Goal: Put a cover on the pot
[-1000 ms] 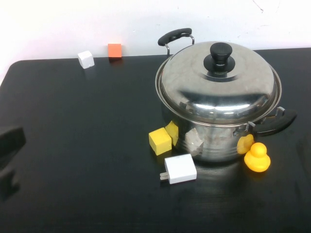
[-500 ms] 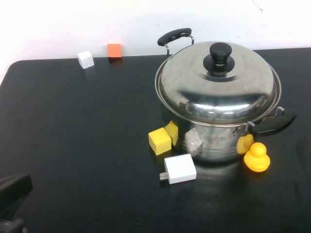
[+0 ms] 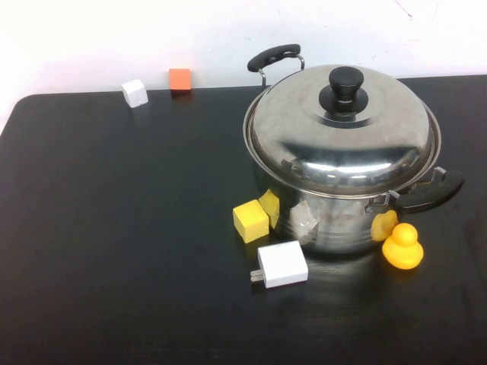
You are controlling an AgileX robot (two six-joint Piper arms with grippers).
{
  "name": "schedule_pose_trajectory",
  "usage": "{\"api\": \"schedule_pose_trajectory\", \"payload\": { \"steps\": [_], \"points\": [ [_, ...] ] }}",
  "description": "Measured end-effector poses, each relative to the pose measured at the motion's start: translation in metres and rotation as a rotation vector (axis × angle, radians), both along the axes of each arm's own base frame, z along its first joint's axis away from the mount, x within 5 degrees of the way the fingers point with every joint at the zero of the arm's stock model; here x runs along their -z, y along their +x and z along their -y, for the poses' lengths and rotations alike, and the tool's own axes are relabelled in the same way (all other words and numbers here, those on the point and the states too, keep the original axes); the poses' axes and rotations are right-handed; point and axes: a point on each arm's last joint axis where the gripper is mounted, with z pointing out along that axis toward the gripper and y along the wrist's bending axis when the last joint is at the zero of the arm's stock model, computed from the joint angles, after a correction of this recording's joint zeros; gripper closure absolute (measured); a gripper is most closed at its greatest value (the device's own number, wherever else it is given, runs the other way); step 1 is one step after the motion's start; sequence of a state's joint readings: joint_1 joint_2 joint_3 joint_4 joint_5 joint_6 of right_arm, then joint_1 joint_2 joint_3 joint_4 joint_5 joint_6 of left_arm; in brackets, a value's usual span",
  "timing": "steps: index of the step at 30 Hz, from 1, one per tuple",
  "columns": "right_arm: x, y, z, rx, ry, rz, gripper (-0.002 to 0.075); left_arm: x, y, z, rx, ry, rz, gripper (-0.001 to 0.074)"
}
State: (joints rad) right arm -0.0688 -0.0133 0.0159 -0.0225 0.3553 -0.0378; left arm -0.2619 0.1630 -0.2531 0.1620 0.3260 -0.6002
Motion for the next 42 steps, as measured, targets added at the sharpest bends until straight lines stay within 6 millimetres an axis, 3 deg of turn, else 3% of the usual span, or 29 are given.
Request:
{"api": "schedule_pose_trajectory", "payload": {
  "steps": [5, 8, 36, 42],
  "points": [
    [0.000, 0.000, 0.000, 0.000, 0.000, 0.000, 0.0728, 0.059, -0.004, -0.005, -0.094, 0.022, -0.014, 0.0736],
    [0.000, 0.000, 0.000, 0.000, 0.000, 0.000, 0.0728, 0.075, -0.005, -0.007, -0.136, 0.015, -0.025, 0.0736],
    [0.000, 0.000, 0.000, 0.000, 0.000, 0.000, 0.0728, 0.080, -0.006, -0.008, -0.138, 0.099, -0.079, 0.0736],
    [0.000, 0.000, 0.000, 0.000, 0.000, 0.000, 0.0728, 0.080, -0.006, -0.008, -0.114, 0.203, -0.066, 0.0736]
  ]
}}
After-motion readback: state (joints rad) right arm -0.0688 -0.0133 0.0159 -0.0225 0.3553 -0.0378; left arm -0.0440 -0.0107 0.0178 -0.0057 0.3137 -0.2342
